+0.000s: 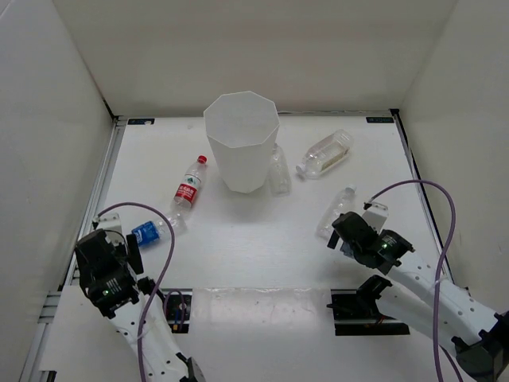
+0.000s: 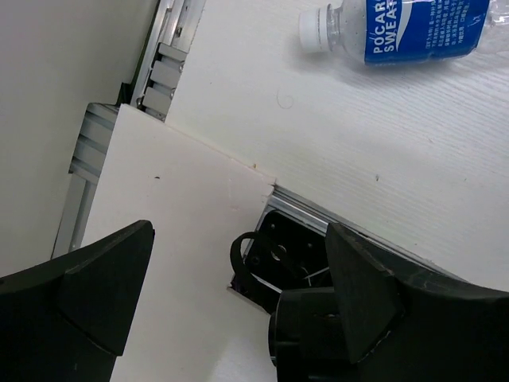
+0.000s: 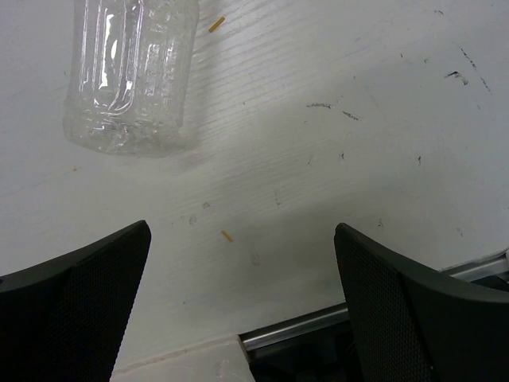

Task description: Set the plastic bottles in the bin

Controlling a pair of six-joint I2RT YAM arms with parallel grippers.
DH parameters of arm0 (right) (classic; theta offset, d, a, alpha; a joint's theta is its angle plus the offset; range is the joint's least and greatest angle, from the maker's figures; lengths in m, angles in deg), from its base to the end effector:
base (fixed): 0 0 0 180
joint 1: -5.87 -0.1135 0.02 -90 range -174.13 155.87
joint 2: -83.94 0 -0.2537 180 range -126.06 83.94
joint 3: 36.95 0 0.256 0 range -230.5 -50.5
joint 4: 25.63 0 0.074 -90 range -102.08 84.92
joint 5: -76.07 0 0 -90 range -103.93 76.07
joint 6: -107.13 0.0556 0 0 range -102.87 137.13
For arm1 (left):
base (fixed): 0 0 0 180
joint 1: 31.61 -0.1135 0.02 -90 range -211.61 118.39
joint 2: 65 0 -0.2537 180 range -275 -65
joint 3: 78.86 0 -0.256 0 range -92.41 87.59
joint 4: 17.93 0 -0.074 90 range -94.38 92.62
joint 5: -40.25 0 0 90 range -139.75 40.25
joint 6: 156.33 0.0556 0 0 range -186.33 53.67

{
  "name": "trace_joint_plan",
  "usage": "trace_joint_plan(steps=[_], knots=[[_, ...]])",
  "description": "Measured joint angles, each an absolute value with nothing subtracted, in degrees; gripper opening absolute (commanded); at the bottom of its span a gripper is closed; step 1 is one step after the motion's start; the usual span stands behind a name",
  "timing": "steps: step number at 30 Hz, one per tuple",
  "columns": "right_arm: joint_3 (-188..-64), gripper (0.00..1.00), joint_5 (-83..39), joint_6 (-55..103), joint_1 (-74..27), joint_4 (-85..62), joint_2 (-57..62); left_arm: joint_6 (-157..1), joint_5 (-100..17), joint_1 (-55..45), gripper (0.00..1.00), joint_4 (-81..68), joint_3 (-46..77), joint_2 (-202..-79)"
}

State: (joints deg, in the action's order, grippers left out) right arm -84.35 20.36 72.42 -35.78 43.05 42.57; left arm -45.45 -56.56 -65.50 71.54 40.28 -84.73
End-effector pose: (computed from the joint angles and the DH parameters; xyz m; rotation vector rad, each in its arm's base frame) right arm 0.1249 0.0692 0.2015 0.4617 2.3505 -0.0535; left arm 0.0461 0.0389 0.2710 -0.3380 2.4670 0.5672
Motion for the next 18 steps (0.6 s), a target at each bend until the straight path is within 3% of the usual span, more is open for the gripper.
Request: trace_joint_plan(steps=[7,18], knots=[[-84.37,1.0,17.75,67.91,-35.78,40.3,41.11,-42.56,-54.55,-65.5,1.0,73.18,36.72,-89.45],[-90.97,1.0,8.09,56.74,-35.49,30.18,29.07,-44.92,-38.88,-63.6,1.0,70.4,18.55,-128.64]])
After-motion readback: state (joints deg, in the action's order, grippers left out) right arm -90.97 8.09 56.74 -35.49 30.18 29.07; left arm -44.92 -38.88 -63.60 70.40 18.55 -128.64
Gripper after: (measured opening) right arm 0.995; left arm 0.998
